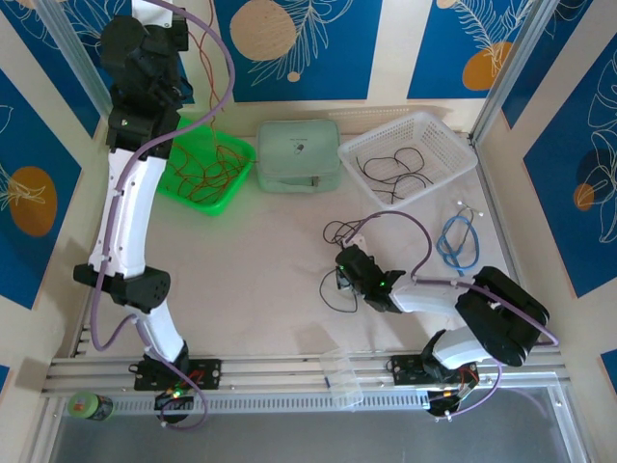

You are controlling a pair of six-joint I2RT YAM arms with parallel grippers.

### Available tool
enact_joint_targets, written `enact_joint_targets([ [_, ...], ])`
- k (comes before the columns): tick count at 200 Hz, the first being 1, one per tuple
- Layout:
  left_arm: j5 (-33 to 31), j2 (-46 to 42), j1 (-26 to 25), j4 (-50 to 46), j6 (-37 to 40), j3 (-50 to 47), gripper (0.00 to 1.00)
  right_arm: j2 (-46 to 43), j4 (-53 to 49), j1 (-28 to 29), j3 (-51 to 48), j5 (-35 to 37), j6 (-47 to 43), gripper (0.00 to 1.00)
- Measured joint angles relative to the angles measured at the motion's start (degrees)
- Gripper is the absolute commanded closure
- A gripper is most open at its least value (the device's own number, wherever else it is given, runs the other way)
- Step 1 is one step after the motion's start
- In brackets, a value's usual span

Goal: Untangle the cables

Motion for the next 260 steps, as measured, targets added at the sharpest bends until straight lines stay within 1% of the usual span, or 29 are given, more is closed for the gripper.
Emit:
enact_joint_targets([
  [34,-0.5,2.9,1.9,4.3,2.8,-0.1,1.0,0.4,-0.4,0.3,1.0,0.0,0.2,1.0],
  [54,-0.9,4.8,2.8,7.1,4.9,-1.8,1.0,0.4,-1.0,0.4,1.0,0.0,0.3,1.0],
  [75,-1.5,6.3,4.1,11.0,6.5,-6.1,1.0,0.3,-1.7,0.5,1.0,0.0,0.8,1.0],
  [101,-2.1,8.0,6.4,15.5,5.8,-13.4,1.0,0.3,-2.7,0.8,1.1,0.0,1.1,1.0],
  [127,-2.4,10.0,8.5,17.9,2.1,-20.9,1.0,-0.8,-4.5,1.4,1.2,0.2,1.5,1.0],
  [154,-2.4,10.1,8.9,20.1,-2.8,-31.7,1.0,-3.2,-7.9,1.6,3.0,0.2,1.9,1.0],
  [188,-2.8,6.2,8.9,21.6,-11.3,-50.3,1.0,-10.6,-14.0,1.6,9.0,-0.2,0.7,1.0],
  [208,-3.5,2.9,8.9,21.6,-16.5,-59.1,1.0,-16.0,-17.3,0.9,13.9,-0.3,-1.0,1.0],
  [235,-4.9,-0.8,8.9,21.6,-22.2,-66.6,1.0,-22.1,-22.1,-2.0,21.6,-1.4,-3.6,1.0],
  [248,-5.2,-1.3,8.9,21.2,-24.3,-68.2,1.0,-23.9,-24.9,-4.7,25.8,-2.7,-4.8,1.0],
  [260,-5.3,-1.2,9.1,20.0,-26.3,-68.7,1.0,-24.7,-27.6,-8.5,30.3,-4.9,-5.6,1.0],
])
